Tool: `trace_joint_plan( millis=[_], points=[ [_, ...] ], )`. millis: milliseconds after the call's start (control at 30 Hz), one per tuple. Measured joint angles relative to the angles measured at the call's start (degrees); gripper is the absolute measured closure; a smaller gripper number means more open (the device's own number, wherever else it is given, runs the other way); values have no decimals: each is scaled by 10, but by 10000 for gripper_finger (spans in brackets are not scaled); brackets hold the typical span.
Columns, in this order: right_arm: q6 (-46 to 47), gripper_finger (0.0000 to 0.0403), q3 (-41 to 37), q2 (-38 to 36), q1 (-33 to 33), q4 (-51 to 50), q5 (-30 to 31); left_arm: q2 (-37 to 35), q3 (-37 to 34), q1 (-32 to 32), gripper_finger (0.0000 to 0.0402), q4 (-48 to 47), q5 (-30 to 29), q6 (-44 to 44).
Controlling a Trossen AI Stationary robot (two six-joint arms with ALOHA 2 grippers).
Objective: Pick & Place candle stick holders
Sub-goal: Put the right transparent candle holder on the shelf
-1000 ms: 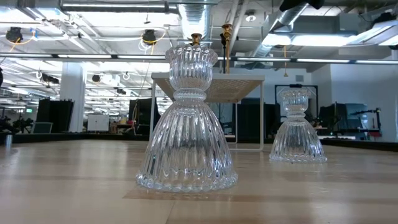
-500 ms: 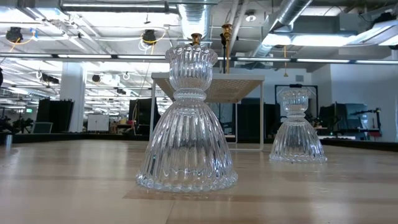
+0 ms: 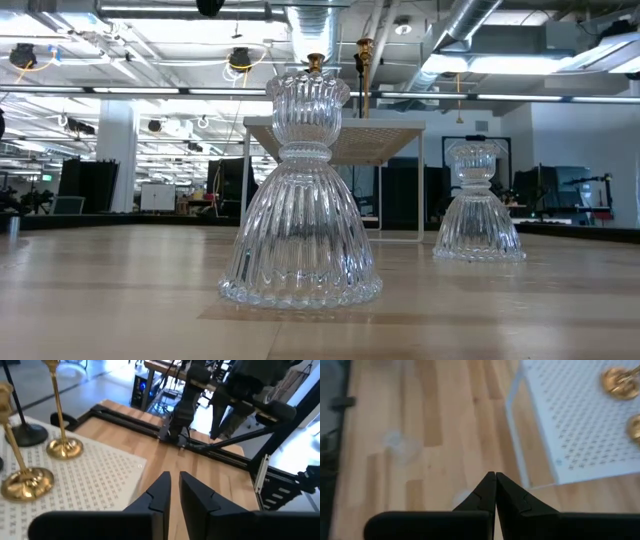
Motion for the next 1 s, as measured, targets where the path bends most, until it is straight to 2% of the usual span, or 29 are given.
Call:
trace_joint_plan(
  millis=[200, 333, 533, 667, 767, 1000],
  points=[
    [72, 403, 0, 27, 48, 34, 105, 0, -12, -11, 364, 0, 2, -1],
    [134, 403, 0, 32, 88, 36, 199, 0, -17, -11, 367, 1, 2, -1],
    [252, 403, 0, 26, 144, -44, 287, 0, -17, -11, 368, 4, 15, 4],
    [313, 403, 0, 12, 166, -135, 303, 0, -17, -11, 369, 5, 15, 6],
    [320, 403, 0, -15, 163, -156, 303, 0, -17, -11, 369, 5, 15, 6],
    [209, 403, 0, -79, 148, -90, 306, 0, -17, -11, 375, 6, 15, 6]
  ],
)
